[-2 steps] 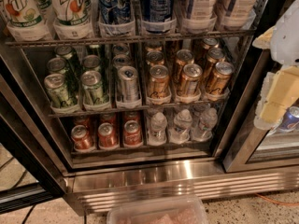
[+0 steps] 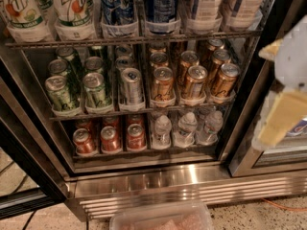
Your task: Pick orange can from middle shelf of fridge
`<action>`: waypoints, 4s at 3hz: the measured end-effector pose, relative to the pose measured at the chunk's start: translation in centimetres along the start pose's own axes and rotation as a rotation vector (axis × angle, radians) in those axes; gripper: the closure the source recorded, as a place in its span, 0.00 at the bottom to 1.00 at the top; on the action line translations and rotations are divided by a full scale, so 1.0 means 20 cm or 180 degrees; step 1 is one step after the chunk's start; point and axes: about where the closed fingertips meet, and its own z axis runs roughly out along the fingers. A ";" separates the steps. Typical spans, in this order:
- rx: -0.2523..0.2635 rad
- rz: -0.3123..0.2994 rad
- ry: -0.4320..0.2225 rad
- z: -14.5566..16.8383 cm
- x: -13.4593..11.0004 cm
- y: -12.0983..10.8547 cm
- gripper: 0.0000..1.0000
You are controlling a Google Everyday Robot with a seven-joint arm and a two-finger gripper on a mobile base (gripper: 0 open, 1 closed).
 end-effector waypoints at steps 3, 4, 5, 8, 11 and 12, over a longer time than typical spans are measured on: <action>0.0124 0.0161 -0.0710 0.45 -0.03 0.23 0.00; 0.0143 0.0232 -0.0827 0.49 -0.04 0.27 0.00; 0.0171 0.0475 -0.1137 0.62 -0.08 0.38 0.00; 0.0824 0.0973 -0.2093 0.79 -0.29 0.18 0.11; 0.0871 0.1023 -0.2230 0.80 -0.33 0.14 0.45; 0.0904 0.1113 -0.2365 0.85 -0.37 0.13 0.46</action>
Offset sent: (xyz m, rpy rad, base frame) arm 0.0192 0.0475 -0.1573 0.3621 -0.1897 0.0384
